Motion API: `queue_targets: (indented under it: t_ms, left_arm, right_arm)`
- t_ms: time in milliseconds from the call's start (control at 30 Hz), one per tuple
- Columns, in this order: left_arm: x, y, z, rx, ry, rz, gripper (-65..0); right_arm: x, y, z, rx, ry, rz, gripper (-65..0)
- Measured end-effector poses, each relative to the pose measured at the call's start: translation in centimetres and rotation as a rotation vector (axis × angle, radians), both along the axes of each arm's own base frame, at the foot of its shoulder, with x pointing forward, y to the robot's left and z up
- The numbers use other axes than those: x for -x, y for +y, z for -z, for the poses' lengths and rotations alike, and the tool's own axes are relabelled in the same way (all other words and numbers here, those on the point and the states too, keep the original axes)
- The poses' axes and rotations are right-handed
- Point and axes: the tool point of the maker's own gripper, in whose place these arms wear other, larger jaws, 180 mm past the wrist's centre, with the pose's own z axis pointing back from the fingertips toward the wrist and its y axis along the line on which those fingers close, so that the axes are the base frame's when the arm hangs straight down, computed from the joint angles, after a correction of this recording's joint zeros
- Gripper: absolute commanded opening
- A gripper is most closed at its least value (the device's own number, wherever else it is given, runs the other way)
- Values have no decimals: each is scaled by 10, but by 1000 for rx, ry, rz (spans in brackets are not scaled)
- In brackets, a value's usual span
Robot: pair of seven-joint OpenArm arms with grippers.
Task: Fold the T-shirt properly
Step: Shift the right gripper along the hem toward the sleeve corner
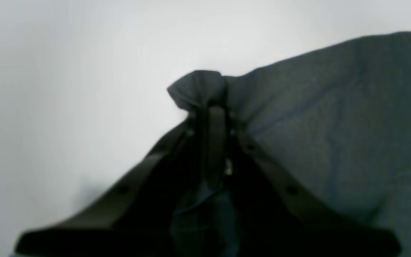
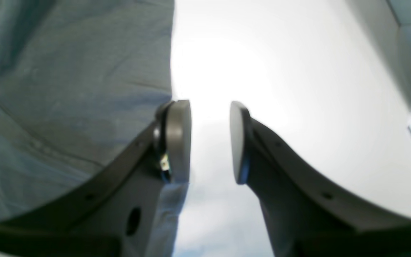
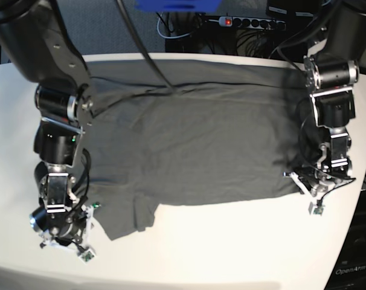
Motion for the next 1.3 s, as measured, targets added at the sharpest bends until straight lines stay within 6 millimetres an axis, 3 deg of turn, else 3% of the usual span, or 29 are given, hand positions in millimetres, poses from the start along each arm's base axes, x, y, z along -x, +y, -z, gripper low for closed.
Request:
queue_targets:
  t_ms: [233, 467, 733, 933, 1067, 1233, 1300]
  left_arm:
    - [0, 0, 0, 0, 0, 0, -625]
    - [-1, 0, -1, 0, -1, 1, -625]
    - [-1, 0, -1, 1, -1, 1, -625]
    - [-1, 0, -1, 1, -1, 0, -625]
    - [-1, 0, 0, 1, -1, 1, -625]
    - [-1, -1, -1, 3, -2, 0, -625]
    - [-1, 0, -1, 1, -1, 1, -625]
  right_arm:
    - [3, -1, 4, -43, -3, 33, -483]
    - [32, -5, 40, -18, 102, 48, -473]
    - [46, -10, 48, 120, 225, 32, -379]
    - [55, -21, 49, 176, 292, 70, -367]
    - [50, -11, 45, 151, 280, 68, -370]
    - [40, -20, 16, 82, 174, 155, -371]
    - [39, -23, 13, 67, 169, 173, -377]
